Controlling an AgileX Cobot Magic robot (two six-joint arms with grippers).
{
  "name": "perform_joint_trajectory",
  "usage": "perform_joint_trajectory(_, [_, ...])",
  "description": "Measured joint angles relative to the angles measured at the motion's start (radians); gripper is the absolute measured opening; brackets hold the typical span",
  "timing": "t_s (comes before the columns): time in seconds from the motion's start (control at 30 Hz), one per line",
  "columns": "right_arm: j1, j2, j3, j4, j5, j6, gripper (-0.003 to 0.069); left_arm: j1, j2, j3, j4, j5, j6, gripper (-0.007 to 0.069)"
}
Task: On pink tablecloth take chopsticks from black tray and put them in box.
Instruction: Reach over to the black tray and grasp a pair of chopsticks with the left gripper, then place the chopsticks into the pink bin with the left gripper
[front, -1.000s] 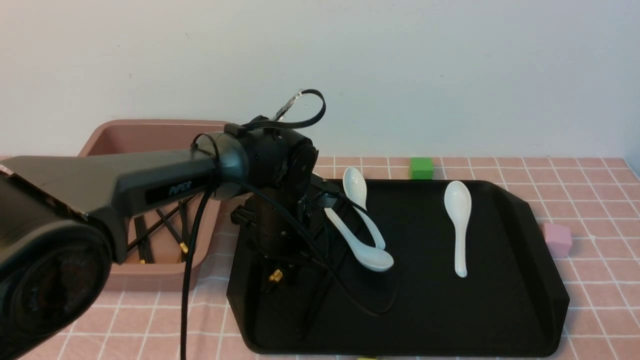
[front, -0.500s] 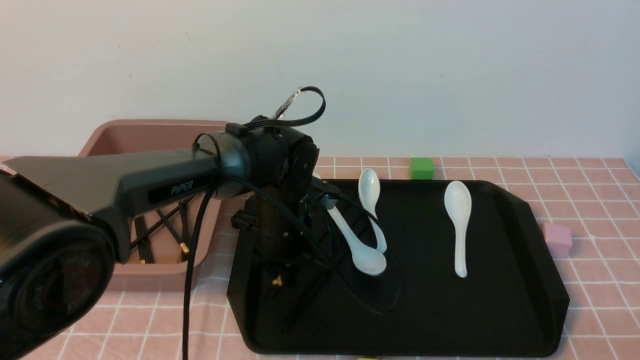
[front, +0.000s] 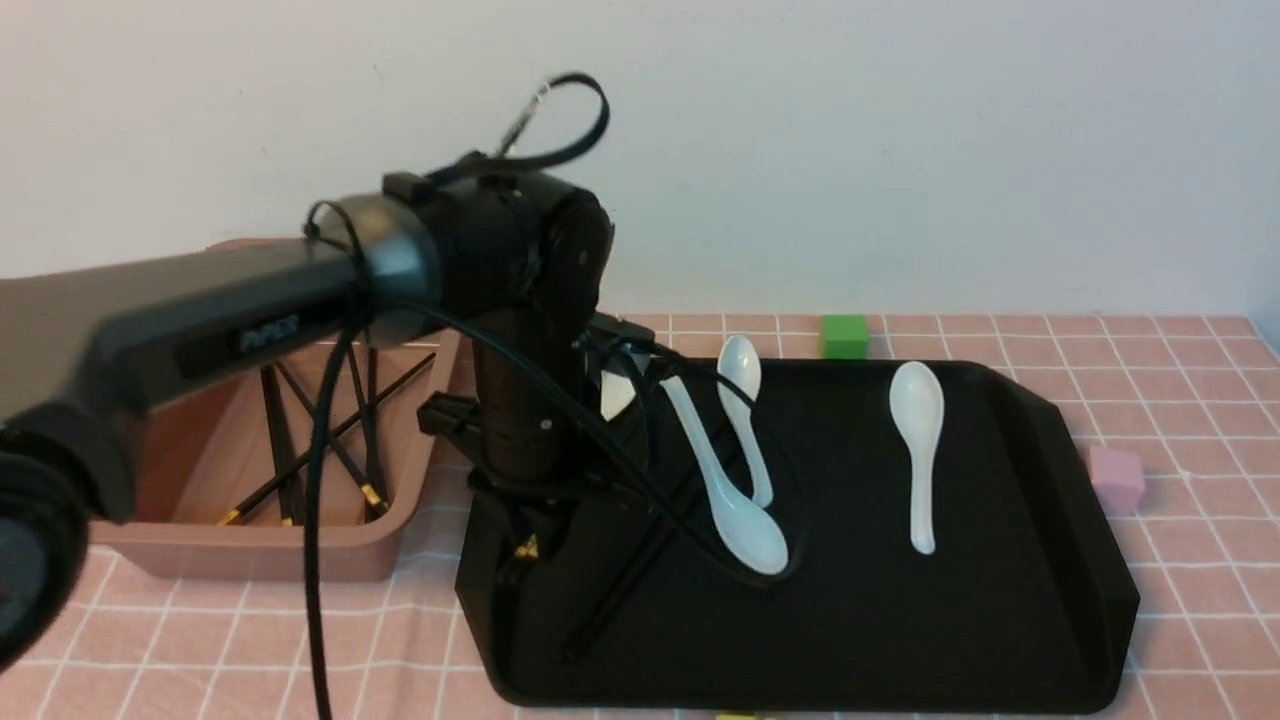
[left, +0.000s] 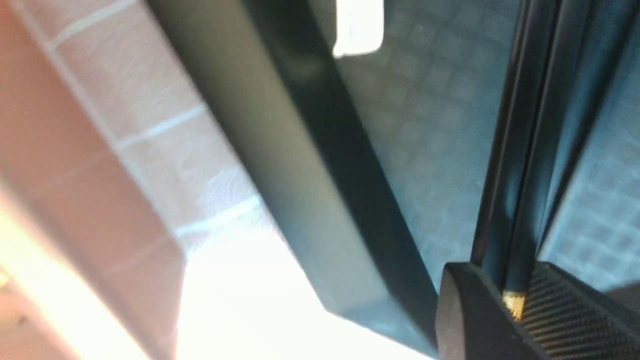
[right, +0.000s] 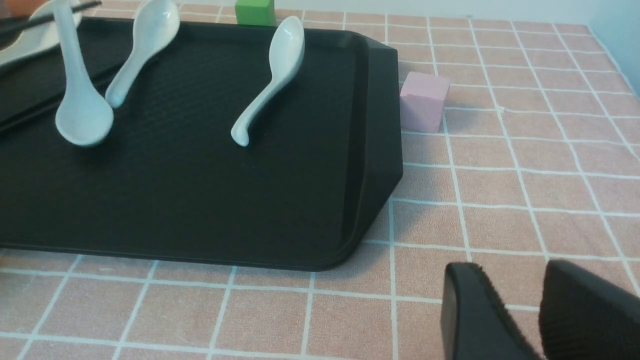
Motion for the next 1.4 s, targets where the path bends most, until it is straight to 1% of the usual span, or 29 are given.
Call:
perform_joint_trajectory(0.13, [0.000,0.000,0.000,0.000,0.000,0.000,0.0233,0.000,-0.059,0.000,-0.001,0.037,-0.017,0.0125])
perform_joint_trajectory(0.4, [0.000,0.000,0.000,0.000,0.000,0.000,0.0238,0.000,-0.183,0.001,0.016,0.049,-0.019,0.0125])
perform_joint_trajectory(0.47, [0.000,0.000,0.000,0.000,0.000,0.000,0.0239,0.005,-0.223,0.003,0.076,0.055,-0.021,0.0125])
perform_joint_trajectory(0.5, [0.000,0.000,0.000,0.000,0.000,0.000,0.0239,0.006,-0.225,0.003,0.081,0.056,-0.021,0.0125])
perform_joint_trajectory(0.57, [0.000,0.000,0.000,0.000,0.000,0.000,0.0239,0.043,-0.246,0.003,0.120,0.058,-0.039,0.0125])
perform_joint_trajectory(0.7, [0.000,0.000,0.000,0.000,0.000,0.000,0.0239,0.136,-0.252,0.020,0.130,0.057,-0.049,0.0125])
perform_joint_trajectory(0.8, [0.000,0.000,0.000,0.000,0.000,0.000,0.0239,0.255,-0.250,0.079,0.131,0.050,-0.060,0.0125])
perform_joint_trajectory(0.9, [0.000,0.000,0.000,0.000,0.000,0.000,0.0239,0.349,-0.241,0.127,0.128,-0.008,-0.078,0.0125])
perform_joint_trajectory(1.03, [0.000,0.000,0.000,0.000,0.000,0.000,0.0239,0.405,-0.211,0.136,0.128,-0.066,-0.103,0.0125])
perform_joint_trajectory(1.2, [0.000,0.000,0.000,0.000,0.000,0.000,0.0239,0.409,-0.164,0.136,0.126,-0.100,-0.120,0.0125])
perform_joint_trajectory(1.27, [0.000,0.000,0.000,0.000,0.000,0.000,0.0239,0.409,-0.148,0.136,0.126,-0.104,-0.121,0.0141])
perform_joint_trajectory(1.3, [0.000,0.000,0.000,0.000,0.000,0.000,0.0239,0.409,-0.140,0.136,0.126,-0.107,-0.122,0.0163])
perform_joint_trajectory(1.33, [0.000,0.000,0.000,0.000,0.000,0.000,0.0239,0.409,-0.135,0.138,0.126,-0.110,-0.123,0.0190])
perform_joint_trajectory(1.4, [0.000,0.000,0.000,0.000,0.000,0.000,0.0239,0.409,-0.133,0.138,0.125,-0.112,-0.124,0.0269])
